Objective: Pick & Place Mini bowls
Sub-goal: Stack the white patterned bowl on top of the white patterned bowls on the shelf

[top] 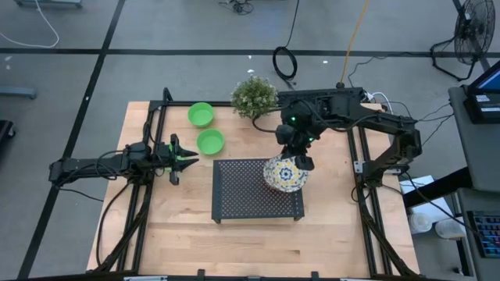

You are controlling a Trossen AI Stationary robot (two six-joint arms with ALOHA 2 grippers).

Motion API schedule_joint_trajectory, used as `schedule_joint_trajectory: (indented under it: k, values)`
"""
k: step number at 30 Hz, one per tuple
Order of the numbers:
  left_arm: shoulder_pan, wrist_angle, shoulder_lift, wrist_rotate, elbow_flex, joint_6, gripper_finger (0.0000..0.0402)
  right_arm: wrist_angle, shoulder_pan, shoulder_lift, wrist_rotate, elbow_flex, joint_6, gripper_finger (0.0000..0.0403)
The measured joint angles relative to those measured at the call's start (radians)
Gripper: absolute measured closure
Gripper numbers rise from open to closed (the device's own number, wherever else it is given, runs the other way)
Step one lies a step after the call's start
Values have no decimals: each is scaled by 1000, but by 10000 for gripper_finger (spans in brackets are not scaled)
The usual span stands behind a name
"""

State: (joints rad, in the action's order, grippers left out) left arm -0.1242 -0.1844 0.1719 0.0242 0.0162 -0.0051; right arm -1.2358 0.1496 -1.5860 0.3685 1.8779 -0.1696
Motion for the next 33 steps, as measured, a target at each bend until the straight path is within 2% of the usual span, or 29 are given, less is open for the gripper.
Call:
schedule_joint_trajectory:
  k: [12,17,21,33]
  values:
    - [0,0,0,0,0,0,302,91,42,2,4,-105,-19,399]
    - [0,0,0,0,0,0,302,123,41,2,80,-147,-36,399]
    - [0,0,0,0,0,0,302,140,41,0,81,-180,-49,399]
    - [0,0,0,0,0,0,302,201,41,1,80,-197,-78,399]
